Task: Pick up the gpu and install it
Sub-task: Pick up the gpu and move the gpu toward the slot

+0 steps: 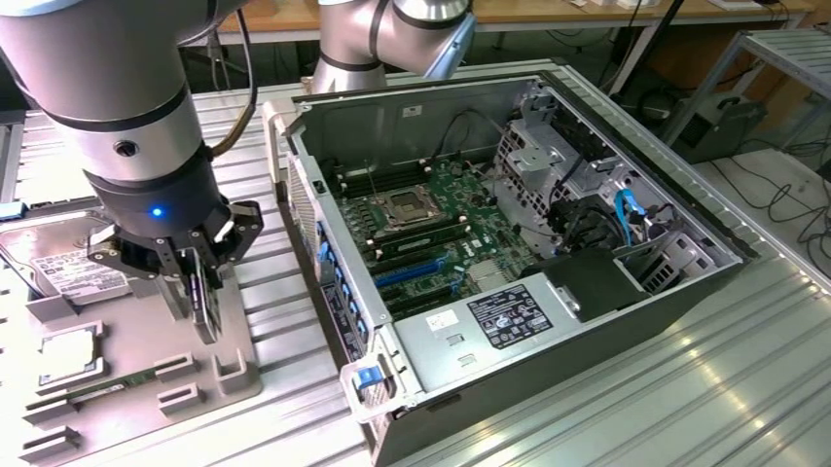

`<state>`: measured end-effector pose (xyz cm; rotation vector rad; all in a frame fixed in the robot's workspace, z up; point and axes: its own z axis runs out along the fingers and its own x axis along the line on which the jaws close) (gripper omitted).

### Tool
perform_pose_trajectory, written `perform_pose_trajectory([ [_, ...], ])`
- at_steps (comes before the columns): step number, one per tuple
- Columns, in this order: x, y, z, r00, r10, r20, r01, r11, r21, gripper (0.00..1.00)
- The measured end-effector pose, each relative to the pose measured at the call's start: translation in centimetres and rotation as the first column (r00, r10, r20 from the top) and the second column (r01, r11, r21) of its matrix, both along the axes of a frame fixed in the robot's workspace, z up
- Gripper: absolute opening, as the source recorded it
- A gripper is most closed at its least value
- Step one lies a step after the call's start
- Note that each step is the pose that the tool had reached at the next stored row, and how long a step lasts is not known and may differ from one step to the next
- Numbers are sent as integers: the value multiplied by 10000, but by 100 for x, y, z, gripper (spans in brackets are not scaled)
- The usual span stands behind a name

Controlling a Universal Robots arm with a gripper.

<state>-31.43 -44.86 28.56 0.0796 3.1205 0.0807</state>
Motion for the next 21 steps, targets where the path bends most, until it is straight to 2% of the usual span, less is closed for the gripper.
perform_pose_trajectory([
  [21, 5, 0, 186, 10000, 1, -22, -1, 10000, 7, 28],
])
